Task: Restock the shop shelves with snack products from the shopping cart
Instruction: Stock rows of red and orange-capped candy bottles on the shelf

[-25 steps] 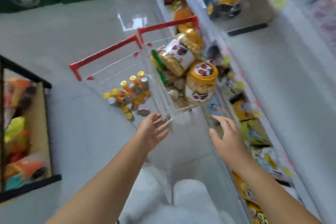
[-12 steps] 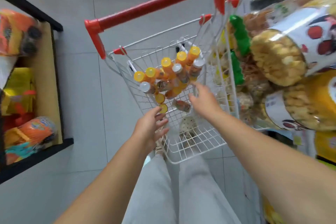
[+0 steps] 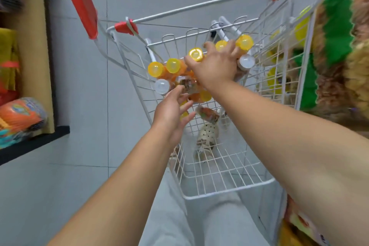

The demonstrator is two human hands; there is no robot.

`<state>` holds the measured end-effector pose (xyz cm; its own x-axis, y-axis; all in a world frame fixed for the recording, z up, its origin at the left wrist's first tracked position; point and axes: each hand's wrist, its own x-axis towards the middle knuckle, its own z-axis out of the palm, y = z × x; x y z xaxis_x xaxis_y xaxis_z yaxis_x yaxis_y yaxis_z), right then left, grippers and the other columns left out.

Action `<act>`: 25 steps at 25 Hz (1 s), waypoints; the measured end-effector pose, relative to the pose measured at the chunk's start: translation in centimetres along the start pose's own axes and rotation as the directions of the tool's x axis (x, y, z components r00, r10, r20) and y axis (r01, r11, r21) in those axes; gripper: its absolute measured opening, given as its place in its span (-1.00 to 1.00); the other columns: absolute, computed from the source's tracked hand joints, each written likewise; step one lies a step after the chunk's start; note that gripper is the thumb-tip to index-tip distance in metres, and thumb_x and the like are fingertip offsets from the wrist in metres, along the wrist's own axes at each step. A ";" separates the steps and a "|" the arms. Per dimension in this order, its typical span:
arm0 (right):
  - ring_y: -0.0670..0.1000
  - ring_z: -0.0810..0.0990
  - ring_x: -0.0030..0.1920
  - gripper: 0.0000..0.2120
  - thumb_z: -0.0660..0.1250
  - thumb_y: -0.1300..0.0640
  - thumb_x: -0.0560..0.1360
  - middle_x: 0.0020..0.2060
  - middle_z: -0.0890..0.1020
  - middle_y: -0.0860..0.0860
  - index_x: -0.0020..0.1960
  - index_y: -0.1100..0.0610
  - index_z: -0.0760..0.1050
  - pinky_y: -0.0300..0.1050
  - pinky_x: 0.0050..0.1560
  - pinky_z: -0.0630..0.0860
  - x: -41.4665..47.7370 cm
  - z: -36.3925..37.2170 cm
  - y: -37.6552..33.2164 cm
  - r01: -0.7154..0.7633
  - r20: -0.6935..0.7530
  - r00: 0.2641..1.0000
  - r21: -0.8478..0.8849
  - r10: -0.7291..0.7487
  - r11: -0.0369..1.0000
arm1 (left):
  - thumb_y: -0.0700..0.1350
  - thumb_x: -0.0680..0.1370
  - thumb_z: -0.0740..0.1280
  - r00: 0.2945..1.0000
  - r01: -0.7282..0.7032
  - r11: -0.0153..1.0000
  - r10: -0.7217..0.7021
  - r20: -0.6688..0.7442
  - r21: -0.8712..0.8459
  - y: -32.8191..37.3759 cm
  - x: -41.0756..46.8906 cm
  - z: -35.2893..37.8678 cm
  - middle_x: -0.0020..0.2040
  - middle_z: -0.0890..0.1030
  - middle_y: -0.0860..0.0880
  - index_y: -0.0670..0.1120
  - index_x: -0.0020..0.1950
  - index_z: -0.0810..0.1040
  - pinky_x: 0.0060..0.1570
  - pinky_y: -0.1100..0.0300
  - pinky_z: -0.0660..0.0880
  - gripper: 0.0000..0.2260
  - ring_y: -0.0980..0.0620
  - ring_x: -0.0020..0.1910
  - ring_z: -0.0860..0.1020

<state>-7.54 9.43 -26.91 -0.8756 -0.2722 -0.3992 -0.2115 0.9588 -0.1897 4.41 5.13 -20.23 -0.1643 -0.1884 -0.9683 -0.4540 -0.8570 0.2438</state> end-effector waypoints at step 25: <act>0.20 0.35 0.34 -0.63 0.23 0.18 0.59 0.32 0.40 0.18 0.37 0.19 0.32 0.03 0.20 0.41 2.3 -3.7 4.6 -0.020 -0.046 0.999 -0.106 0.015 0.994 | -0.07 0.63 0.30 0.958 0.220 0.974 -0.206 0.197 -0.051 -1.8 -0.4 0.3 -0.18 0.70 -0.06 0.03 0.20 0.55 -0.42 0.05 0.64 -0.84 -0.01 -0.38 0.68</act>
<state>-12.11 13.48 -25.40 -0.8976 -0.2535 -0.3606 -0.2388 0.9673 -0.0855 4.98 6.87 -20.29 -0.2368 0.0905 -0.9673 -0.4339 -0.9007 0.0219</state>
